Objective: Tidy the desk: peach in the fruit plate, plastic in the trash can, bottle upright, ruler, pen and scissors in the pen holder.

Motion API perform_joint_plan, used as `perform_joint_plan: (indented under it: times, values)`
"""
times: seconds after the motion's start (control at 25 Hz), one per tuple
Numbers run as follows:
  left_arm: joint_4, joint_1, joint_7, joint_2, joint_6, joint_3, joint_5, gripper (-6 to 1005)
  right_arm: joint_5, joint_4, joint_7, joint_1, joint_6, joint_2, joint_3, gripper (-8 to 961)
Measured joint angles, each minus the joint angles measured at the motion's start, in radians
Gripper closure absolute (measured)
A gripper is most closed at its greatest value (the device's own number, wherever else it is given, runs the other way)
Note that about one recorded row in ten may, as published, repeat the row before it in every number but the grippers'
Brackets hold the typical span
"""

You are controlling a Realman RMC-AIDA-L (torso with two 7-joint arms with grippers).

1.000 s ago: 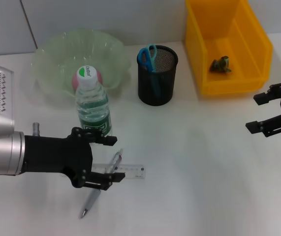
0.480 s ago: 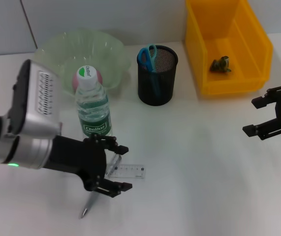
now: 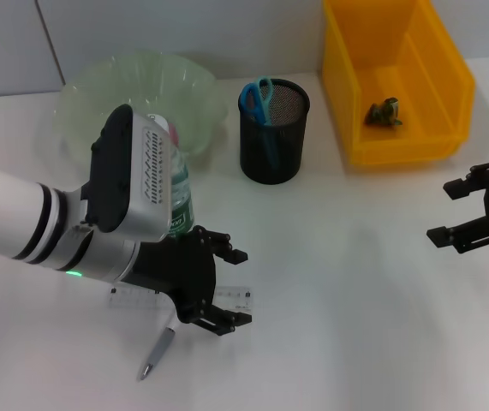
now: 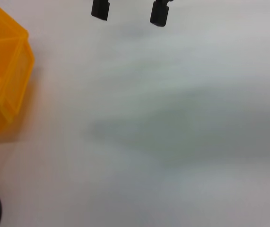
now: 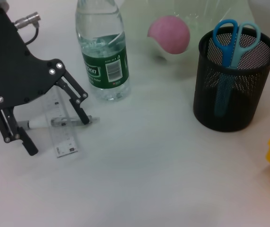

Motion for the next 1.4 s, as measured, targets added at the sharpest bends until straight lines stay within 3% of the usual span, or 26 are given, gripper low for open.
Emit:
perform_joint_plan:
  times: [0.88, 1.4]
  values:
    - [-0.115, -0.107, -0.023, -0.001, -0.006, 0.009, 0.049, 169, -0.014, 0.017, 0.003, 0.0, 0.028, 0.006, -0.02, 137]
    - [-0.122, -0.116, -0.015, -0.003, -0.012, 0.013, 0.055, 169, -0.014, 0.041, 0.005, 0.008, 0.041, 0.006, -0.026, 137]
